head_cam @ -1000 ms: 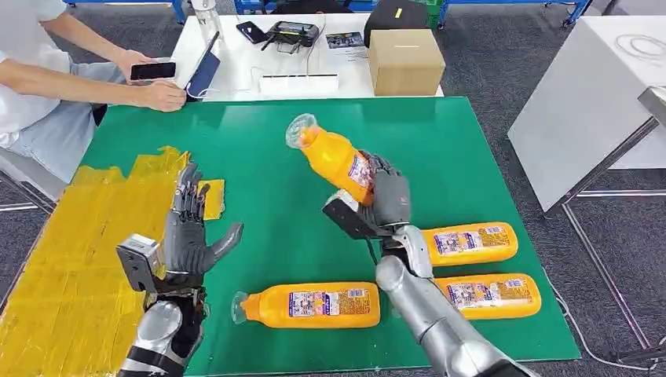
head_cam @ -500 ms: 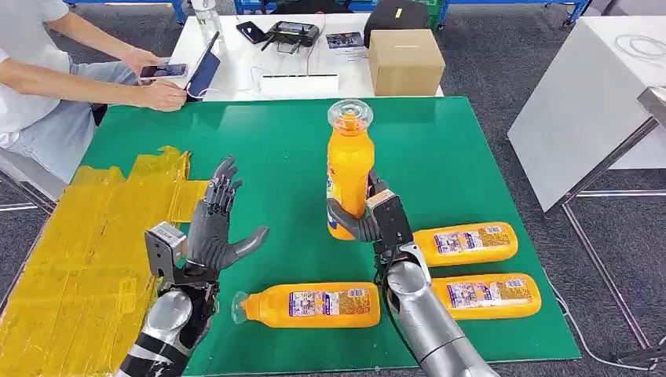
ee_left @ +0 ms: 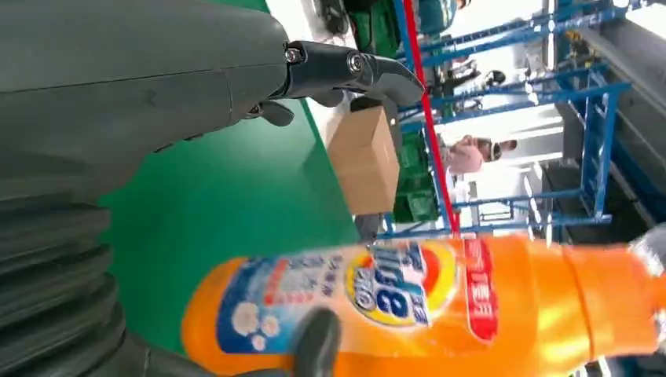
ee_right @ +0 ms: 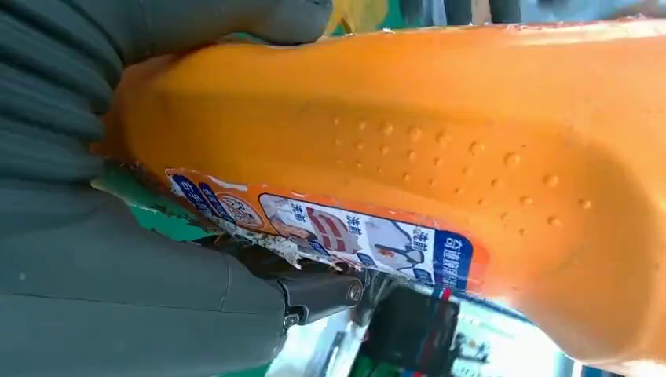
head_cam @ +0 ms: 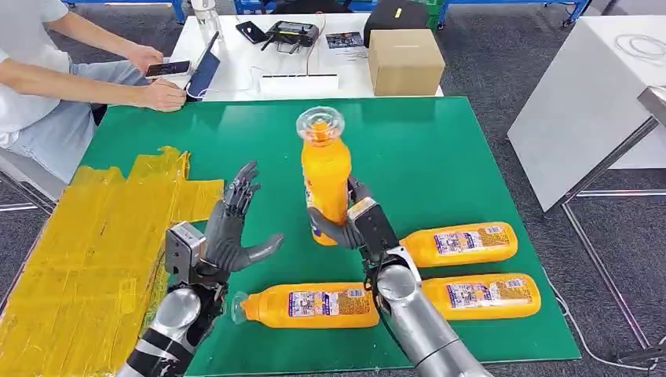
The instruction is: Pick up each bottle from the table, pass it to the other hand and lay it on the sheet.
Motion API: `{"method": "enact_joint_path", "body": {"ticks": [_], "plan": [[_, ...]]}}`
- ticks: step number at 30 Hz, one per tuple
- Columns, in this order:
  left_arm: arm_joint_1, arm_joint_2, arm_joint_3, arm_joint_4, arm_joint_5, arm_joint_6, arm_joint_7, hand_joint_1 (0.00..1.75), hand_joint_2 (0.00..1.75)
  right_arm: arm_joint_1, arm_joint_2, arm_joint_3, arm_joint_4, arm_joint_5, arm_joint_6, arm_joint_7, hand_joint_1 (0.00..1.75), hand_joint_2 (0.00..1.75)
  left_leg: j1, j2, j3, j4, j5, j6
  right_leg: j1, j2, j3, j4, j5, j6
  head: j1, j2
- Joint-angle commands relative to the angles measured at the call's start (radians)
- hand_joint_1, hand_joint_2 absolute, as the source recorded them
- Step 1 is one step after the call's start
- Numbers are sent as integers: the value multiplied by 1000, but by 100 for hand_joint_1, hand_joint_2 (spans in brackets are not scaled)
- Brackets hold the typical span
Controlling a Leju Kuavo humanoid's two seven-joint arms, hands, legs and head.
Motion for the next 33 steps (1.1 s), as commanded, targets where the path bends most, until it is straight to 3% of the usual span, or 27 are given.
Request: {"method": "enact_joint_path", "body": {"ticks": [1,11,24,25,33], "plan": [[-58,19,-34,81,0,-2,7,0,175,-60,-21,130,90,72,-15,15,175,175,1,0,3,0,-1,-1,1,0,3,-1,0,-1,0,0],[-68,8,-17,87,5,-7,14,0,175,-67,-5,280,169,277,-90,34,175,175,1,-1,2,0,-1,-1,1,0,3,-1,-1,-1,0,0],[-67,0,6,83,60,-58,29,0,175,-73,5,332,224,385,-151,60,175,175,1,-1,2,-1,0,-1,1,0,3,-1,0,-1,0,0],[-66,-2,7,85,61,-58,29,175,175,-71,6,330,222,384,-155,57,175,175,1,-1,3,-1,-1,-1,1,-1,4,-1,-1,-1,0,0],[-65,-7,8,97,68,-62,27,175,175,-65,5,318,206,369,-150,52,175,175,1,-1,2,0,-1,-1,1,-1,3,-1,-1,-1,0,0]]}}
